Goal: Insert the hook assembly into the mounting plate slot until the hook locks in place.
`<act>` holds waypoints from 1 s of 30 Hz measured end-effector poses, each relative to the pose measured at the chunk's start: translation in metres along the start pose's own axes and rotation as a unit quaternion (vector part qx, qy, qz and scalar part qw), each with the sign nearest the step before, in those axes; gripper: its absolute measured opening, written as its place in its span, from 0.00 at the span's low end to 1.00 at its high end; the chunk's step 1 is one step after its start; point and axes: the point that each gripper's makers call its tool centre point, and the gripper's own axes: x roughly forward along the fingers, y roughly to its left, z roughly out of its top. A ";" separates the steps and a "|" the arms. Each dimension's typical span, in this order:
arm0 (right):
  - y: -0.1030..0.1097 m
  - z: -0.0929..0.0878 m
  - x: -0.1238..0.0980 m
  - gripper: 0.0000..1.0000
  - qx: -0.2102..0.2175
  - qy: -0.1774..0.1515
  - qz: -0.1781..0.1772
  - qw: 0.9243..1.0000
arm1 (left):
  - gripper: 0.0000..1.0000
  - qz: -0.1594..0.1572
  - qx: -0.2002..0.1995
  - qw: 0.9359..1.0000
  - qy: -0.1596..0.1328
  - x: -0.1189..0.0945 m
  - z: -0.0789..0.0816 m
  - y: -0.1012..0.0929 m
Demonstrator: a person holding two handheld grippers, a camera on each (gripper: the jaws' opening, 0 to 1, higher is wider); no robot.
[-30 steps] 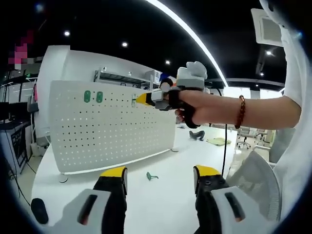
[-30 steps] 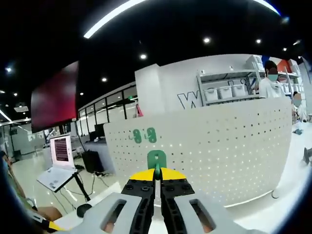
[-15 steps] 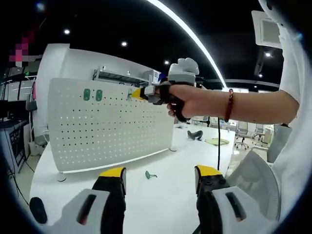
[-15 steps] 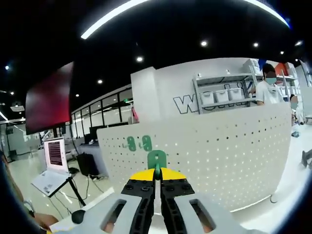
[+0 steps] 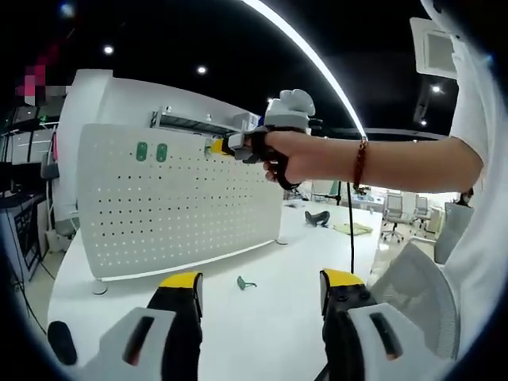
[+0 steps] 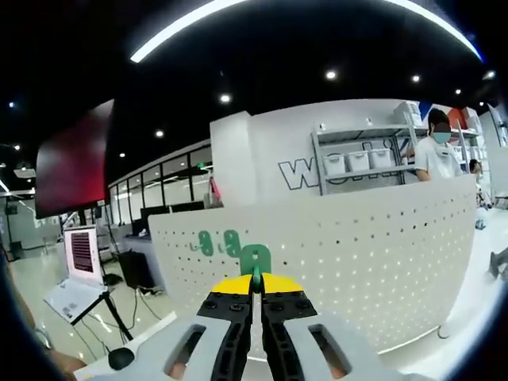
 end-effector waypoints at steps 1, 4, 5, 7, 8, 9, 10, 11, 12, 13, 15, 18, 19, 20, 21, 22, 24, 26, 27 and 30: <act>0.000 0.001 0.002 0.01 -0.001 0.000 -0.002 1.000 | 0.62 0.001 -0.002 1.000 0.000 0.000 -0.002 0.001; -0.002 0.002 0.005 0.01 0.000 -0.001 -0.007 1.000 | 0.62 0.004 -0.008 1.000 0.004 -0.001 -0.006 0.003; -0.003 0.004 0.007 0.01 0.005 -0.004 -0.011 1.000 | 0.62 0.005 -0.008 1.000 0.004 -0.001 -0.006 0.003; -0.002 0.006 0.009 0.01 -0.001 -0.007 -0.012 1.000 | 0.62 0.006 -0.008 1.000 0.001 -0.001 -0.005 0.003; -0.001 0.007 0.010 0.01 -0.002 -0.008 -0.011 1.000 | 0.62 0.006 -0.008 1.000 0.001 -0.001 -0.004 0.003; 0.000 0.007 0.011 0.01 -0.002 -0.008 -0.011 1.000 | 0.62 0.006 -0.008 1.000 0.001 -0.001 -0.004 0.003; 0.000 0.007 0.011 0.01 -0.001 -0.008 -0.012 1.000 | 0.62 0.005 -0.008 1.000 0.001 -0.001 -0.004 0.003; 0.000 0.008 0.013 0.01 -0.003 -0.008 -0.012 1.000 | 0.62 0.004 -0.015 1.000 -0.002 -0.001 -0.003 0.003; 0.001 0.009 0.014 0.01 -0.005 -0.009 -0.014 1.000 | 0.62 0.004 -0.021 1.000 -0.007 -0.001 -0.001 0.003; 0.001 0.009 0.016 0.01 -0.006 -0.009 -0.016 1.000 | 0.62 0.004 -0.021 1.000 -0.011 -0.002 0.000 0.004; 0.002 0.008 0.019 0.01 -0.004 -0.006 -0.015 1.000 | 0.62 0.008 -0.018 1.000 -0.007 -0.003 -0.001 0.005; 0.004 0.008 0.022 0.01 -0.010 -0.006 -0.015 1.000 | 0.62 0.010 -0.019 1.000 -0.011 -0.007 0.001 0.006; 0.004 0.007 0.022 0.01 -0.011 -0.005 -0.015 1.000 | 0.62 0.011 -0.020 1.000 -0.011 -0.008 0.001 0.007; 0.004 0.007 0.023 0.01 -0.011 -0.003 -0.016 1.000 | 0.62 0.012 -0.019 1.000 -0.010 -0.008 0.000 0.007; 0.004 0.007 0.023 0.01 -0.012 -0.003 -0.018 1.000 | 0.62 0.013 -0.019 1.000 -0.008 -0.010 -0.002 0.008; 0.004 0.007 0.024 0.01 -0.012 -0.004 -0.018 1.000 | 0.62 0.013 -0.019 1.000 -0.007 -0.011 -0.002 0.008; 0.004 0.006 0.026 0.01 -0.015 -0.003 -0.020 1.000 | 0.61 0.015 -0.022 1.000 -0.011 -0.013 -0.003 0.009; 0.006 0.004 0.029 0.01 -0.025 0.001 -0.017 1.000 | 0.61 0.018 -0.027 0.999 -0.012 -0.014 -0.003 0.011; 0.006 0.004 0.030 0.01 -0.027 0.004 -0.019 0.999 | 0.61 0.019 -0.028 0.999 -0.012 -0.014 -0.003 0.012; 0.006 0.005 0.032 0.01 -0.026 -0.001 -0.022 0.999 | 0.61 0.017 -0.024 1.000 -0.009 -0.014 -0.004 0.012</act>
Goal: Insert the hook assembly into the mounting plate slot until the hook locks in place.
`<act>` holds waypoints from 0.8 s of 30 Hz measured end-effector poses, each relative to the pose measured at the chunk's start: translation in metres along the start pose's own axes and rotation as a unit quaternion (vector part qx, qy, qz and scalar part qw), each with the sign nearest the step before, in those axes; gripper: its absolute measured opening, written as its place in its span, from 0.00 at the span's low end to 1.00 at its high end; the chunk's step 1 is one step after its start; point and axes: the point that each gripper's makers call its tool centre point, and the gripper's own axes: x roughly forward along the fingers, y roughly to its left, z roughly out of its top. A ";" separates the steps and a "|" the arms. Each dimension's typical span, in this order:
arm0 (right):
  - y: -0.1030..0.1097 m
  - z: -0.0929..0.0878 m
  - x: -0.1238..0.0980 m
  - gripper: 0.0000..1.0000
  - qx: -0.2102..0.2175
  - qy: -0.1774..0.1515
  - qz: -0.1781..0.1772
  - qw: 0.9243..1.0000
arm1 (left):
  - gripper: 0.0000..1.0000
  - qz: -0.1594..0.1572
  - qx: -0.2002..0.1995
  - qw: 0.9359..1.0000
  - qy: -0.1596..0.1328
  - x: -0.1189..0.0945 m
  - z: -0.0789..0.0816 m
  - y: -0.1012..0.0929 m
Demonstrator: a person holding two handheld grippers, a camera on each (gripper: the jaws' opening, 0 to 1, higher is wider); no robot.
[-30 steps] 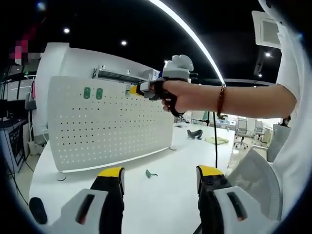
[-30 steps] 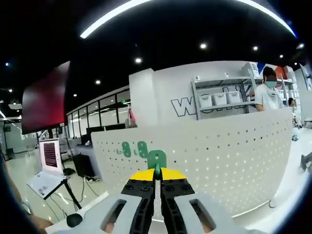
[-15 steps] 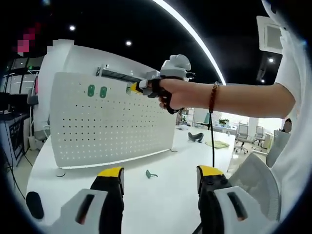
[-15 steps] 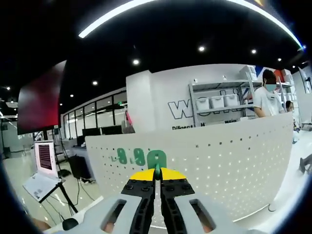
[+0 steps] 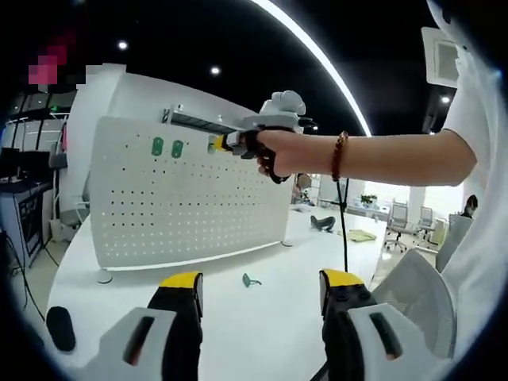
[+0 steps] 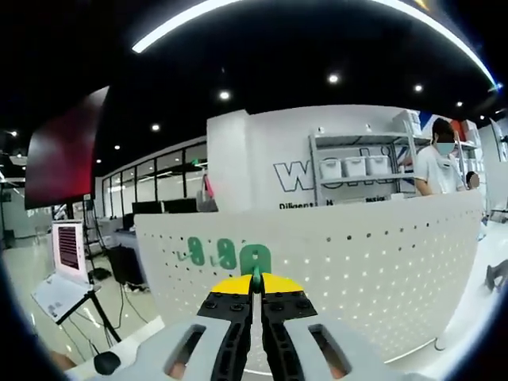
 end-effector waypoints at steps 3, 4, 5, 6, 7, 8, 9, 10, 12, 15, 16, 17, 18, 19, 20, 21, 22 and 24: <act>-0.001 0.001 0.003 0.01 0.002 -0.001 -0.002 1.000 | 0.61 0.000 -0.002 1.000 -0.004 0.000 0.002 0.001; -0.001 0.000 0.005 0.01 0.001 0.001 -0.003 1.000 | 0.61 0.000 -0.002 1.000 -0.004 0.000 0.002 0.002; -0.002 0.000 0.006 0.01 -0.002 0.002 -0.005 1.000 | 0.61 0.001 -0.001 1.000 -0.004 0.001 0.002 0.004; -0.003 0.001 0.008 0.01 -0.002 0.001 -0.005 1.000 | 0.61 0.001 -0.002 1.000 -0.004 0.001 0.002 0.004; -0.003 0.001 0.009 0.01 0.000 0.001 -0.005 1.000 | 0.61 0.001 -0.002 1.000 -0.004 0.001 0.002 0.004; -0.003 0.001 0.010 0.01 -0.001 0.002 -0.007 1.000 | 0.61 0.001 0.000 1.000 -0.005 0.001 0.002 0.005; -0.004 0.001 0.011 0.01 -0.002 0.003 -0.009 1.000 | 0.61 0.001 -0.001 1.000 -0.005 0.001 0.003 0.005; -0.005 0.001 0.012 0.01 -0.001 0.003 -0.010 1.000 | 0.61 0.002 -0.001 1.000 -0.004 0.001 0.002 0.006; -0.005 0.002 0.015 0.01 -0.001 0.001 -0.011 1.000 | 0.61 0.005 -0.003 1.000 -0.006 0.000 0.002 0.008; -0.006 0.002 0.019 0.01 -0.001 0.002 -0.010 1.000 | 0.61 0.007 -0.005 1.000 -0.006 -0.002 0.002 0.010; -0.006 0.001 0.020 0.01 0.000 0.003 -0.011 1.000 | 0.62 0.008 -0.005 1.000 -0.005 -0.002 0.002 0.010; -0.006 0.001 0.022 0.01 0.002 0.003 -0.012 1.000 | 0.62 0.007 -0.004 1.000 -0.004 -0.002 0.001 0.010; -0.007 0.001 0.023 0.01 0.001 0.003 -0.014 1.000 | 0.62 0.007 -0.003 1.000 -0.004 -0.002 0.001 0.010; -0.007 0.000 0.025 0.01 -0.002 0.006 -0.015 1.000 | 0.62 0.007 -0.003 1.000 -0.003 -0.002 0.000 0.010; -0.007 -0.001 0.026 0.01 -0.002 0.006 -0.015 1.000 | 0.62 0.007 -0.003 1.000 -0.002 -0.002 0.000 0.011; -0.008 -0.001 0.027 0.01 0.000 0.006 -0.015 1.000 | 0.62 0.008 -0.002 1.000 -0.001 -0.002 0.000 0.011; -0.008 0.000 0.028 0.01 0.000 0.006 -0.016 1.000 | 0.62 0.008 -0.003 1.000 -0.002 -0.002 0.000 0.011; -0.008 0.000 0.030 0.01 0.002 0.005 -0.017 1.000 | 0.62 0.008 -0.004 1.000 -0.003 -0.002 0.000 0.012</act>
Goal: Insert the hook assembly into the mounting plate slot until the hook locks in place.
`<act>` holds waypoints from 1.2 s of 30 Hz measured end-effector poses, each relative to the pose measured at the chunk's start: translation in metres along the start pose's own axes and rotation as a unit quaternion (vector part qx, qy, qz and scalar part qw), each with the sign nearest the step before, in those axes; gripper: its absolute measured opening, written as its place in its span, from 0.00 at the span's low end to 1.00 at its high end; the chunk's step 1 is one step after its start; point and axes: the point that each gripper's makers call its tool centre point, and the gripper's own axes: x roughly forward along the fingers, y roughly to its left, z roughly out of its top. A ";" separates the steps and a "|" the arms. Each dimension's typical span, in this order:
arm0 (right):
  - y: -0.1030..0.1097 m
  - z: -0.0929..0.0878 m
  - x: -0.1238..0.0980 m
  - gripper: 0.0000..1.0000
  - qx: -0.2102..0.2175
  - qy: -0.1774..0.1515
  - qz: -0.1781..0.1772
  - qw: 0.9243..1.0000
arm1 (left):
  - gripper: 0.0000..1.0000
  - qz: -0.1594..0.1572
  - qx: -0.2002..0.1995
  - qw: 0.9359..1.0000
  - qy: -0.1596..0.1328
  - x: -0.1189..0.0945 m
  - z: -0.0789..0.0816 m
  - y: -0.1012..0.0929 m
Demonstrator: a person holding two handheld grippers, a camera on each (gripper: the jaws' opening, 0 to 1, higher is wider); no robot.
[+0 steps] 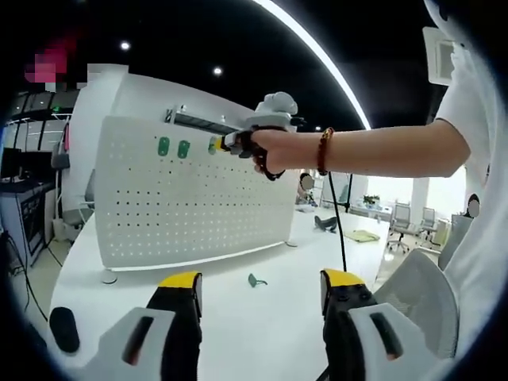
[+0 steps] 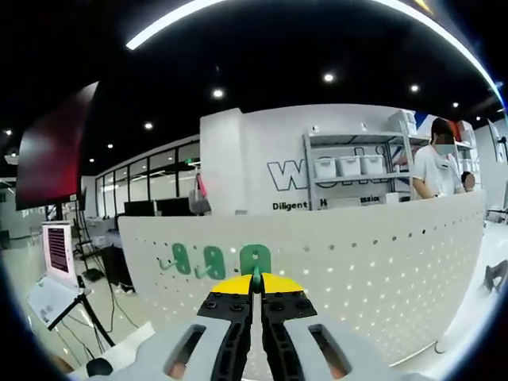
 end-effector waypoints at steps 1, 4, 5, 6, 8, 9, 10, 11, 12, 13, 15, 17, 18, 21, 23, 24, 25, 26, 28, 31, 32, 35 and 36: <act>0.000 0.000 0.002 0.01 -0.001 0.000 0.000 1.000 | 0.62 0.000 0.000 1.000 -0.001 0.000 0.000 0.001; -0.001 0.000 0.006 0.01 0.001 0.002 -0.003 1.000 | 0.62 0.001 0.000 1.000 0.002 0.001 -0.001 0.003; -0.002 0.000 0.007 0.01 0.002 0.001 -0.003 1.000 | 0.62 0.002 -0.001 1.000 0.002 0.001 -0.001 0.004; -0.002 0.001 0.009 0.01 0.002 0.001 -0.004 1.000 | 0.62 0.003 -0.002 1.000 0.003 0.000 -0.002 0.005; -0.002 0.001 0.010 0.01 0.002 0.002 -0.004 1.000 | 0.62 0.005 -0.003 1.000 0.002 0.000 -0.002 0.007; -0.002 0.001 0.011 0.01 0.004 0.002 -0.004 1.000 | 0.62 0.005 -0.004 1.000 0.003 0.000 -0.002 0.007; -0.001 0.002 0.012 0.01 0.004 0.001 -0.002 1.000 | 0.62 0.006 -0.004 1.000 0.005 0.000 -0.003 0.008; -0.001 0.002 0.012 0.01 0.003 0.000 -0.003 1.000 | 0.62 0.007 -0.005 1.000 0.005 0.000 -0.004 0.008; -0.001 0.001 0.014 0.01 0.002 0.001 -0.005 1.000 | 0.62 0.007 -0.006 1.000 0.005 0.000 -0.004 0.009; -0.001 0.001 0.015 0.01 0.004 0.001 -0.005 1.000 | 0.62 0.006 -0.007 1.000 0.006 0.000 -0.005 0.009; -0.001 -0.001 0.018 0.01 0.007 0.002 -0.005 1.000 | 0.62 0.007 -0.005 1.000 0.007 0.001 -0.005 0.009; 0.000 -0.003 0.020 0.01 0.009 0.004 -0.005 1.000 | 0.62 0.007 -0.006 1.000 0.008 0.002 -0.005 0.010; 0.000 -0.004 0.021 0.01 0.009 0.005 -0.004 1.000 | 0.62 0.008 -0.006 1.000 0.006 0.002 -0.004 0.011; 0.000 -0.004 0.023 0.01 0.012 0.005 -0.008 1.000 | 0.62 0.008 -0.008 1.000 0.006 0.002 -0.004 0.013; 0.000 -0.004 0.025 0.01 0.015 0.004 -0.007 1.000 | 0.62 0.009 -0.006 1.000 0.010 0.001 -0.005 0.015; 0.000 -0.004 0.026 0.01 0.011 0.005 -0.008 1.000 | 0.62 0.010 -0.005 1.000 0.010 0.001 -0.005 0.016; 0.000 -0.005 0.027 0.01 0.007 0.007 -0.010 1.000 | 0.62 0.010 -0.006 1.000 0.010 0.001 -0.005 0.016; -0.001 -0.006 0.028 0.01 0.008 0.007 -0.010 1.000 | 0.62 0.010 -0.007 1.000 0.009 0.001 -0.005 0.017; -0.002 -0.007 0.029 0.01 0.011 0.009 -0.012 1.000 | 0.62 0.012 -0.007 1.000 0.009 0.001 -0.005 0.018; -0.002 -0.009 0.032 0.01 0.004 0.013 -0.013 1.000 | 0.62 0.013 -0.007 1.000 0.011 0.001 -0.006 0.020; -0.003 -0.010 0.032 0.01 0.005 0.015 -0.016 1.000 | 0.62 0.014 -0.006 1.000 0.012 0.001 -0.007 0.020; -0.002 -0.009 0.034 0.01 0.007 0.012 -0.015 1.000 | 0.62 0.014 -0.004 1.000 0.016 0.001 -0.008 0.021; -0.002 -0.011 0.036 0.01 0.002 0.015 -0.018 1.000 | 0.62 0.014 -0.004 1.000 0.015 0.001 -0.008 0.022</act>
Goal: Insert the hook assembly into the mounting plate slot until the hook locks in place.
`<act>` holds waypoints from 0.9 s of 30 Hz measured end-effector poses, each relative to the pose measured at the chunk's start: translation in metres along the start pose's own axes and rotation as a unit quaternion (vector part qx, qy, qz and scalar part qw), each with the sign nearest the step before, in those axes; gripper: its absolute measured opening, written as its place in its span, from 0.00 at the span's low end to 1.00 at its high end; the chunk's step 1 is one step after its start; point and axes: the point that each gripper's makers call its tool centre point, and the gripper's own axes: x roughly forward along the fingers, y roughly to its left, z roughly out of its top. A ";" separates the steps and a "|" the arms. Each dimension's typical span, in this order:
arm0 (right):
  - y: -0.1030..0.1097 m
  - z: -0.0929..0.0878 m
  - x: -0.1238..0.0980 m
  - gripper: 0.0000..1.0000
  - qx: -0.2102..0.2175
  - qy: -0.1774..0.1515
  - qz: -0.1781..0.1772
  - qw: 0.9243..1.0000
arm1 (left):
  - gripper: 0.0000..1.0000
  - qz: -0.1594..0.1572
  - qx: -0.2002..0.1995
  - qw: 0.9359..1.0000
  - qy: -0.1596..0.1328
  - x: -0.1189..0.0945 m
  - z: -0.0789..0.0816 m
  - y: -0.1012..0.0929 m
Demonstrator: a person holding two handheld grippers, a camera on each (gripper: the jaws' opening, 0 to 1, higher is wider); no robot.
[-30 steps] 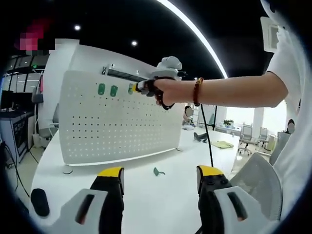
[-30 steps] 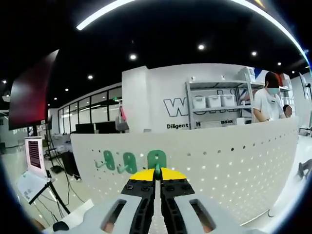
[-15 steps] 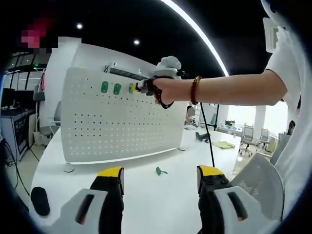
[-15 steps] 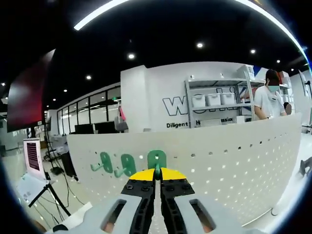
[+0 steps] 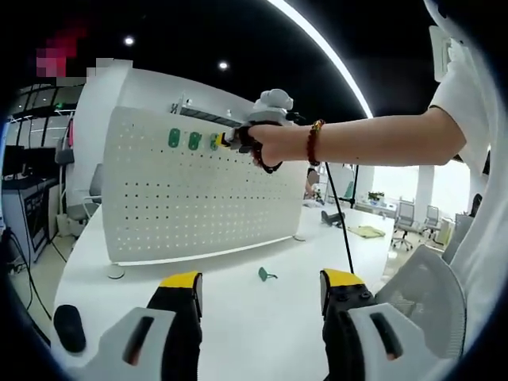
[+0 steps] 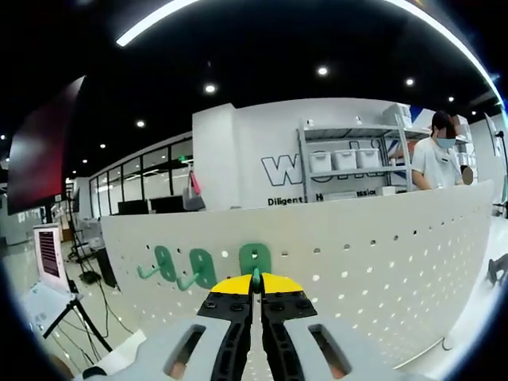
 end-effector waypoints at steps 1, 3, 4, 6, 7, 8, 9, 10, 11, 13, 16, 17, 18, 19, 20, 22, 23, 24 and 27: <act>0.000 0.000 0.000 0.01 0.001 0.000 0.000 1.000 | 0.62 0.001 -0.001 1.000 -0.001 0.000 0.000 0.001; 0.000 -0.001 0.001 0.01 0.009 0.001 0.000 1.000 | 0.62 0.002 -0.002 1.000 -0.001 0.000 0.000 0.002; 0.000 -0.002 0.001 0.01 0.006 0.002 -0.001 1.000 | 0.62 0.002 -0.002 1.000 0.000 0.001 0.000 0.002; 0.001 -0.003 0.003 0.01 0.006 0.003 -0.002 1.000 | 0.62 0.002 -0.003 1.000 0.000 0.001 -0.001 0.003; 0.001 -0.003 0.003 0.01 0.008 0.003 -0.004 1.000 | 0.62 0.002 -0.003 1.000 -0.001 0.001 -0.001 0.003; 0.000 -0.003 0.003 0.01 0.012 0.003 -0.006 1.000 | 0.62 0.002 -0.004 1.000 0.000 0.001 -0.002 0.003; 0.001 -0.003 0.003 0.01 0.013 0.004 -0.008 1.000 | 0.62 0.002 -0.004 1.000 0.001 0.001 -0.002 0.004; 0.001 -0.003 0.004 0.01 0.011 0.006 -0.013 1.000 | 0.62 0.002 -0.003 1.000 0.002 0.001 -0.002 0.004; 0.002 -0.003 0.004 0.01 0.007 0.007 -0.016 1.000 | 0.62 0.002 -0.004 1.000 0.003 0.001 -0.002 0.005; 0.002 -0.003 0.003 0.01 -0.003 0.010 -0.022 1.000 | 0.62 0.002 -0.003 1.000 0.002 0.002 -0.001 0.005; 0.002 -0.003 0.004 0.01 -0.027 0.020 -0.030 0.999 | 0.62 0.001 -0.001 1.000 0.001 0.002 0.000 0.005; 0.002 -0.003 0.004 0.01 -0.032 0.021 -0.032 0.999 | 0.62 0.001 -0.001 1.000 0.002 0.003 0.000 0.005; 0.002 -0.003 0.004 0.01 -0.040 0.029 -0.041 0.998 | 0.62 0.000 -0.001 1.000 0.004 0.003 0.000 0.005; 0.003 -0.003 0.005 0.01 -0.045 0.029 -0.043 0.998 | 0.61 -0.001 -0.001 1.000 0.005 0.003 -0.001 0.005; 0.002 -0.003 0.006 0.01 -0.048 0.031 -0.048 0.997 | 0.62 -0.001 -0.002 1.000 0.006 0.003 -0.001 0.005; 0.001 -0.004 0.006 0.01 -0.041 0.032 -0.055 0.997 | 0.62 -0.001 0.000 1.000 0.004 0.004 0.000 0.004; 0.001 -0.004 0.005 0.01 -0.039 0.032 -0.056 0.997 | 0.61 0.000 0.000 1.000 0.003 0.004 0.001 0.004; 0.002 -0.004 0.005 0.01 -0.043 0.033 -0.057 0.997 | 0.62 0.000 -0.001 1.000 0.001 0.004 0.002 0.004; 0.002 -0.005 0.006 0.01 -0.067 0.041 -0.063 0.995 | 0.61 0.001 -0.001 1.000 0.002 0.003 0.002 0.005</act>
